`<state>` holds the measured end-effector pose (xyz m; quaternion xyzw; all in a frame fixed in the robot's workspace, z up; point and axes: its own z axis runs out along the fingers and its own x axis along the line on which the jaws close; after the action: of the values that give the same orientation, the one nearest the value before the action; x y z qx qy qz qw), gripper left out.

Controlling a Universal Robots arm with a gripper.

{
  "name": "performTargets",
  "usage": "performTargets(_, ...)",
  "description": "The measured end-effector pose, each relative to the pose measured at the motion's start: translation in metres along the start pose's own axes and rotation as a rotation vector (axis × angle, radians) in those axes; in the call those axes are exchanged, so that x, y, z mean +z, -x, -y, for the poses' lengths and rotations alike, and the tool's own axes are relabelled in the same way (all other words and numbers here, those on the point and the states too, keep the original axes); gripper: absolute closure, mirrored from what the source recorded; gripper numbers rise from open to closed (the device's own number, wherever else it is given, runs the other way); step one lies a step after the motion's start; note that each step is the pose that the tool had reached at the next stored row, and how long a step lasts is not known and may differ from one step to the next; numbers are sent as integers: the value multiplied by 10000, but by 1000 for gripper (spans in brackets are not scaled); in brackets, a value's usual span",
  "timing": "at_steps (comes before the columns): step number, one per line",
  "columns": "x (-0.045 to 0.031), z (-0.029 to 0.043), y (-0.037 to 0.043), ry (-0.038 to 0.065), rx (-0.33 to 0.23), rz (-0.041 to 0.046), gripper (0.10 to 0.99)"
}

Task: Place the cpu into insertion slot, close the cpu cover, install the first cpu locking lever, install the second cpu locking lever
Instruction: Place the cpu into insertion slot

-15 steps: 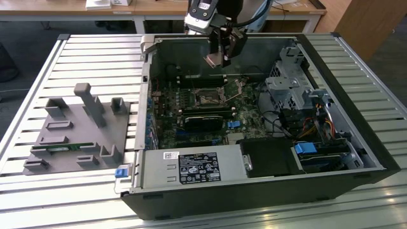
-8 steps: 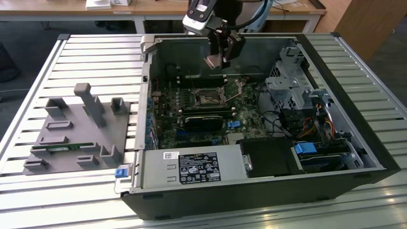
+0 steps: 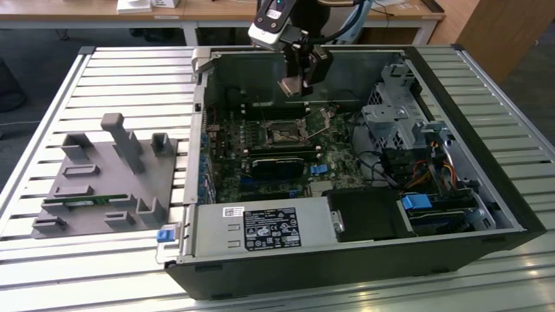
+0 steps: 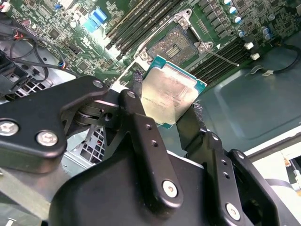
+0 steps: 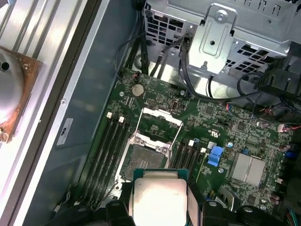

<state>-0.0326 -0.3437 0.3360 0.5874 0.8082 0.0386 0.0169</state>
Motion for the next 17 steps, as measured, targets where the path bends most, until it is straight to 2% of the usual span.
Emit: performTargets(17,33,3,1,-6,73,2,545)
